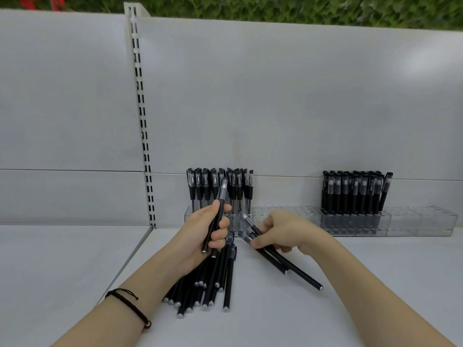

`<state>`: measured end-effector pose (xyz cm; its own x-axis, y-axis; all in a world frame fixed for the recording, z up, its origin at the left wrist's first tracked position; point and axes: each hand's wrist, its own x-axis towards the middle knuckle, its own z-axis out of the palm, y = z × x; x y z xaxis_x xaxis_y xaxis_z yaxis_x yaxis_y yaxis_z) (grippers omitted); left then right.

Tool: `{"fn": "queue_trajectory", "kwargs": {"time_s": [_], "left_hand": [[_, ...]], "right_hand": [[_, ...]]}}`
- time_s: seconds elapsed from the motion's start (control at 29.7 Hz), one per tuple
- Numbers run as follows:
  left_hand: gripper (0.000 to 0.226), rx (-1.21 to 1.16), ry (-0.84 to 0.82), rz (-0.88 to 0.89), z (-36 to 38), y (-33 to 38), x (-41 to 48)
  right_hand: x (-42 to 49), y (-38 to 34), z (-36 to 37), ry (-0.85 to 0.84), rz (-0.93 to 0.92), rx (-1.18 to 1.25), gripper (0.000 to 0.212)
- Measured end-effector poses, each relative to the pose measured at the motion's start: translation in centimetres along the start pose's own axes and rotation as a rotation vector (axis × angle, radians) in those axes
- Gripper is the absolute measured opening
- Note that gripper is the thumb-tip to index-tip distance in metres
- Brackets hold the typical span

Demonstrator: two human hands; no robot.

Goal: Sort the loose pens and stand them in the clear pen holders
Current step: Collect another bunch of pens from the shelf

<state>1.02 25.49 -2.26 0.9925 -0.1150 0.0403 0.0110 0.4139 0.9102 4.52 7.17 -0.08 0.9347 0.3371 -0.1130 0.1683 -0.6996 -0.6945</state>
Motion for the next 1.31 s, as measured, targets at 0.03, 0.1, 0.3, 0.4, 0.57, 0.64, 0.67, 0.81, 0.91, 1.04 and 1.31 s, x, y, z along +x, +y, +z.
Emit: {"fn": "queue_trajectory", "kwargs": {"time_s": [0.03, 0.1, 0.3, 0.4, 0.57, 0.64, 0.67, 0.81, 0.91, 1.04, 1.31], "left_hand": [[0.025, 0.002, 0.002, -0.001, 0.0, 0.0, 0.0], [0.022, 0.013, 0.008, -0.005, 0.0, -0.1, -0.1], [0.025, 0.031, 0.049, -0.008, 0.4, -0.5, 0.0], [0.025, 0.036, -0.019, -0.052, 0.9, -0.5, -0.4], [0.040, 0.170, -0.122, -0.105, 1.2, -0.7, -0.6], [0.045, 0.174, -0.134, -0.103, 1.2, -0.9, -0.6], [0.044, 0.162, -0.134, -0.104, 1.3, -1.0, -0.6], [0.032, 0.149, -0.125, -0.111, 1.5, -1.2, -0.8], [0.030, 0.119, -0.150, -0.108, 1.4, -1.4, -0.5], [0.023, 0.174, -0.184, -0.069, 1.2, -1.5, -0.4], [0.018, 0.095, -0.039, 0.072, 0.4, -0.3, -0.1]], "right_hand": [[0.0, 0.0, -0.2, 0.011, -0.020, 0.049, 0.024], [-0.1, -0.1, -0.6, 0.042, -0.063, 0.151, 0.021], [0.1, -0.5, -0.2, 0.131, -0.185, 0.603, 0.011], [0.4, -0.9, 0.7, 0.180, -0.215, 0.743, 0.010], [0.3, -1.8, 1.7, 0.283, -0.256, 0.826, 0.010], [0.3, -1.9, 1.7, 0.305, -0.279, 0.831, 0.010], [0.3, -1.9, 1.7, 0.308, -0.280, 0.821, 0.011], [0.1, -2.0, 1.9, 0.288, -0.278, 0.802, 0.009], [0.2, -2.1, 1.9, 0.291, -0.274, 0.799, 0.013], [0.4, -1.8, 1.8, 0.282, -0.234, 0.758, 0.018], [0.2, -1.6, 1.0, 0.297, -0.204, 0.757, 0.029]]}}
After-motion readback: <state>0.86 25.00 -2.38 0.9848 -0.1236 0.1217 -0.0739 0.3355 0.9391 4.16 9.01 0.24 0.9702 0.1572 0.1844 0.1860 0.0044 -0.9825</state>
